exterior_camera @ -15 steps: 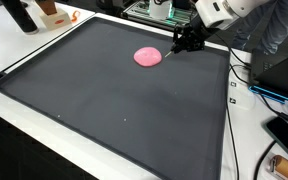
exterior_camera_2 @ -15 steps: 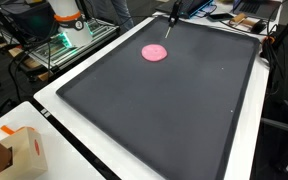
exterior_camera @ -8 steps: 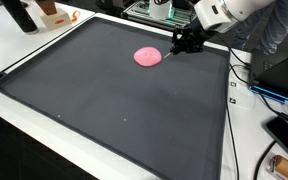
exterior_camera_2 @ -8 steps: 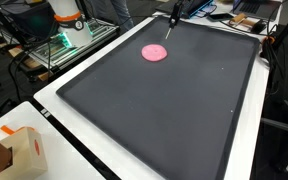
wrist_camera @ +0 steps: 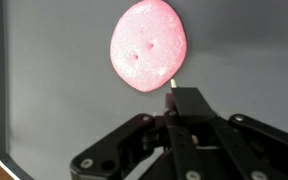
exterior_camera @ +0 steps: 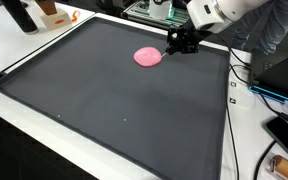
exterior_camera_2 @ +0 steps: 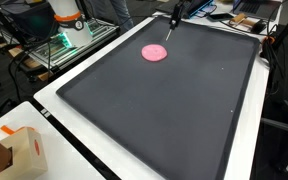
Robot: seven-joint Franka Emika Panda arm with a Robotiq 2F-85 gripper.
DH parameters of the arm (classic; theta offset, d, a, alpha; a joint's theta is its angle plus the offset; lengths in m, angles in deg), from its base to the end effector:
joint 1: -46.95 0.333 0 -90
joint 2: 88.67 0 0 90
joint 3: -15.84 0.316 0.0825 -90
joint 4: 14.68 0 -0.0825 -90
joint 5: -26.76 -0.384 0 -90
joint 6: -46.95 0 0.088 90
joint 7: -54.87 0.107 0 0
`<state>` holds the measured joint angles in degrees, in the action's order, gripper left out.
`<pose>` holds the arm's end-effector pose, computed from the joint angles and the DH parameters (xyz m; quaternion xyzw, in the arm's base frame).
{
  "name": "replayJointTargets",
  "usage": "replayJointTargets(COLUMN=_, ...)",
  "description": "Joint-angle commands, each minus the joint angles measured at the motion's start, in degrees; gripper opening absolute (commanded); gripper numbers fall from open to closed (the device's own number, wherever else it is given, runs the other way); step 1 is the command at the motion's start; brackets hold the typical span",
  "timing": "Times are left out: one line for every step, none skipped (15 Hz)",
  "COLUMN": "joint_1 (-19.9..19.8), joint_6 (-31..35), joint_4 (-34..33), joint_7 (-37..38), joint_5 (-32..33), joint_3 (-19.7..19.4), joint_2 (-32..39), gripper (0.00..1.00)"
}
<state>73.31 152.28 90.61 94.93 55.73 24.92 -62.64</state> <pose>0.5092 0.3093 0.2624 0.9560 0.0795 -0.0543 0.2772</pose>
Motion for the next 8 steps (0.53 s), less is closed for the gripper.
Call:
replayJointTargets(joint_1=-1.0, joint_6=0.1, joint_4=0.6, joint_7=-0.9, joint_5=-1.3, joint_3=-0.3, joint_2=-0.7, gripper=0.03)
replayJointTargets(joint_1=-1.3, joint_6=0.2, joint_4=0.7, joint_7=-1.0, joint_5=-1.4, joint_3=-0.3, joint_2=-0.8, gripper=0.03)
replayJointTargets(joint_1=-1.6, joint_6=0.3, joint_4=0.8, joint_7=-1.1, joint_5=-1.5, joint_3=-0.4, joint_2=-0.9, gripper=0.03)
replayJointTargets(joint_1=-2.0, joint_6=0.5, joint_4=1.0, joint_7=-1.3, joint_5=-1.8, joint_3=-0.5, joint_2=-1.2, gripper=0.03)
replayJointTargets(joint_1=-2.3, joint_6=0.7, joint_4=1.2, joint_7=-1.6, joint_5=-1.9, joint_3=-0.5, joint_2=-1.4, gripper=0.03)
replayJointTargets(joint_1=-2.8, joint_6=0.9, joint_4=1.4, joint_7=-1.9, joint_5=-2.2, joint_3=-0.5, joint_2=-1.7, gripper=0.03)
replayJointTargets(joint_1=-3.2, joint_6=1.2, joint_4=1.6, joint_7=-2.5, joint_5=-2.5, joint_3=-0.5, joint_2=-2.1, gripper=0.03)
replayJointTargets(joint_1=-3.7, joint_6=1.6, joint_4=1.8, joint_7=-3.0, joint_5=-2.9, joint_3=-0.5, joint_2=-2.4, gripper=0.03)
